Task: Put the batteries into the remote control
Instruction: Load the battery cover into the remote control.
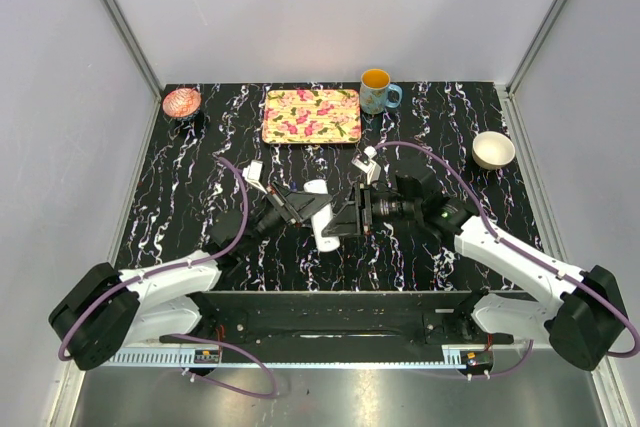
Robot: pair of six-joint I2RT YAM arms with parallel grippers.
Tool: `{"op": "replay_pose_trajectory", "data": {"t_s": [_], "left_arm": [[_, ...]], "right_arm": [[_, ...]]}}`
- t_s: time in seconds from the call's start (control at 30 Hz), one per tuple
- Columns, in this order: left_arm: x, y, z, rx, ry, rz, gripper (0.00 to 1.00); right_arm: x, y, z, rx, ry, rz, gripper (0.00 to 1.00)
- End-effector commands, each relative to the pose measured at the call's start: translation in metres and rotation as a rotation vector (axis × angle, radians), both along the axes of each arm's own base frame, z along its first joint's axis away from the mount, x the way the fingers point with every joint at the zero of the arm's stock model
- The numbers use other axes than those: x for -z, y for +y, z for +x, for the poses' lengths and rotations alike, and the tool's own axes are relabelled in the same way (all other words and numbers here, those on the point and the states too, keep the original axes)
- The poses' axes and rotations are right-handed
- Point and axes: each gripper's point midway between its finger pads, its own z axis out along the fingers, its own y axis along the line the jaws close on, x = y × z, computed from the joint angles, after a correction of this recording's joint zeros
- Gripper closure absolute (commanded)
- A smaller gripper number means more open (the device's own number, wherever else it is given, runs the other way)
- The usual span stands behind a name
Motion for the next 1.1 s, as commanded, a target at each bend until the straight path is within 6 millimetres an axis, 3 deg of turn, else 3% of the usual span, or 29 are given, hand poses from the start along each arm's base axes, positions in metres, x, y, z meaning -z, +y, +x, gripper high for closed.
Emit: {"op": "replay_pose_trajectory", "data": {"t_s": [0.0, 0.03, 0.07, 0.2, 0.37, 0.47, 0.57, 0.6, 0.73, 0.93, 1.03, 1.07], "left_arm": [[-0.029, 0.002, 0.002, -0.017, -0.074, -0.064, 1.0], [-0.03, 0.002, 0.002, -0.017, -0.076, -0.064, 1.0], [-0.03, 0.001, 0.002, -0.016, -0.077, -0.065, 1.0], [-0.033, 0.002, 0.002, -0.017, -0.08, -0.071, 1.0], [-0.034, 0.002, 0.002, -0.015, -0.083, -0.072, 1.0], [-0.032, 0.002, 0.003, -0.02, -0.08, -0.069, 1.0], [-0.03, 0.002, 0.003, -0.021, -0.078, -0.068, 1.0], [-0.03, 0.002, 0.003, -0.021, -0.078, -0.07, 1.0], [-0.033, 0.001, 0.003, -0.015, -0.085, -0.08, 1.0], [-0.035, 0.001, 0.001, -0.006, -0.086, -0.096, 1.0], [-0.036, 0.0, 0.0, 0.005, -0.087, -0.096, 1.0], [-0.036, 0.0, 0.0, 0.009, -0.087, -0.098, 1.0]], "right_arm": [[-0.009, 0.004, 0.004, -0.005, -0.019, 0.028, 0.63], [-0.009, 0.004, 0.004, -0.009, -0.017, 0.028, 0.67], [-0.007, 0.005, 0.004, -0.012, -0.012, 0.024, 0.79], [-0.001, 0.005, 0.004, -0.013, -0.001, 0.011, 0.99], [0.006, 0.002, 0.007, 0.019, -0.003, -0.023, 1.0], [0.0, 0.002, 0.006, 0.013, -0.016, -0.007, 1.0], [-0.007, 0.004, 0.002, -0.022, -0.015, 0.02, 0.72], [-0.01, 0.004, 0.0, -0.027, -0.018, 0.03, 0.56], [-0.019, 0.001, -0.004, -0.033, -0.039, 0.056, 0.4], [-0.012, -0.001, -0.004, -0.025, -0.026, 0.044, 0.37], [-0.011, 0.002, -0.002, -0.026, -0.038, 0.06, 0.46], [-0.011, 0.003, 0.0, -0.021, -0.039, 0.059, 0.56]]}}
